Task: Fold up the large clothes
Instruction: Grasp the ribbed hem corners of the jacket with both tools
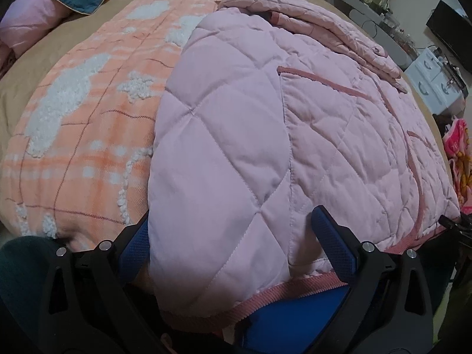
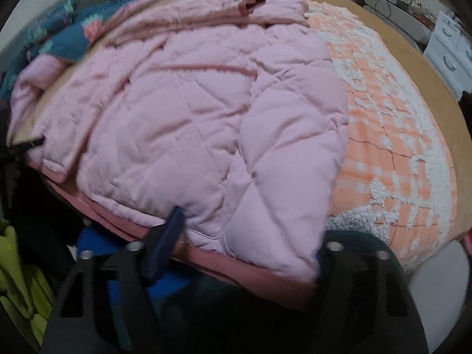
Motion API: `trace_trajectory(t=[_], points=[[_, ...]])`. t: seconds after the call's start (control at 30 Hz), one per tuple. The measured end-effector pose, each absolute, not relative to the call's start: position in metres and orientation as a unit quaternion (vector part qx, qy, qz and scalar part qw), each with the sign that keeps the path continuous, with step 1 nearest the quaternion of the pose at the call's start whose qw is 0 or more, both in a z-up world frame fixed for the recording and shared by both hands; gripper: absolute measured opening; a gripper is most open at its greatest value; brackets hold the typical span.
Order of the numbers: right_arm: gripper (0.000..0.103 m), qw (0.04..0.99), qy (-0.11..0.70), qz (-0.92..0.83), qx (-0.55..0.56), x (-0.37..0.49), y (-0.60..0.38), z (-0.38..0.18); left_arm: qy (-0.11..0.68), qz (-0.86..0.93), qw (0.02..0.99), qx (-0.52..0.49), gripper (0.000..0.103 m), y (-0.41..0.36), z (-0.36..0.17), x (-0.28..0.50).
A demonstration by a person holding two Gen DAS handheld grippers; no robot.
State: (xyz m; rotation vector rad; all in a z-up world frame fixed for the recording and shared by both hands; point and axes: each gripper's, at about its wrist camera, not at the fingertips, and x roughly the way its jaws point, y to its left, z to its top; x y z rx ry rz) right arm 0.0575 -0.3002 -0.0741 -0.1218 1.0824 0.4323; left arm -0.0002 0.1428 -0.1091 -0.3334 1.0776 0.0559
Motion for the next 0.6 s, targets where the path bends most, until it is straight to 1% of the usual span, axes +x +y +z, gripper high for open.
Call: trace_trajectory(t=[0.03,0.1,0.13,0.2,0.23,0.3,0.33,0.4,0.43,0.53,0.57,0.6], points=[[0.053,0.838,0.503,0.209,-0.038,0.057,-0.305,-0.072,0.511,0.026,0.844,-0.159,0.094,0.143,-0.110,0.000],[0.031,0.844,0.492,0.214,-0.010,0.058,-0.312,-0.068,0.510,0.024,0.845,-0.159,0.093,0.142,-0.109,0.000],[0.026,0.848,0.484,0.214,0.001,0.057,-0.315,-0.066,0.507,0.024,0.847,-0.155,0.091,0.141,-0.108,-0.001],[0.022,0.853,0.472,0.221,0.016,0.058,-0.319,-0.060,0.503,0.025,0.853,-0.140,0.077,0.136,-0.104,-0.002],[0.021,0.859,0.461,0.223,0.011,0.056,-0.318,-0.055,0.501,0.023,0.855,-0.134,0.074,0.134,-0.102,-0.003],[0.020,0.867,0.443,0.228,0.005,0.056,-0.315,-0.046,0.500,0.020,0.857,-0.126,0.059,0.131,-0.100,-0.003],[0.020,0.872,0.430,0.234,0.010,0.056,-0.315,-0.039,0.499,0.020,0.858,-0.122,0.055,0.130,-0.099,-0.003],[0.019,0.879,0.411,0.240,0.017,0.056,-0.315,-0.029,0.494,0.020,0.861,-0.115,0.039,0.128,-0.094,-0.004],[0.019,0.884,0.397,0.245,0.021,0.057,-0.315,-0.020,0.492,0.021,0.863,-0.110,0.036,0.127,-0.092,-0.005],[0.018,0.894,0.369,0.254,0.032,0.063,-0.314,-0.003,0.492,0.020,0.863,-0.109,0.031,0.128,-0.090,-0.004],[0.017,0.897,0.359,0.257,0.036,0.066,-0.314,0.004,0.492,0.020,0.863,-0.113,0.028,0.129,-0.089,-0.004],[0.017,0.899,0.350,0.259,0.038,0.068,-0.314,0.009,0.489,0.019,0.864,-0.117,0.021,0.129,-0.088,-0.003]])
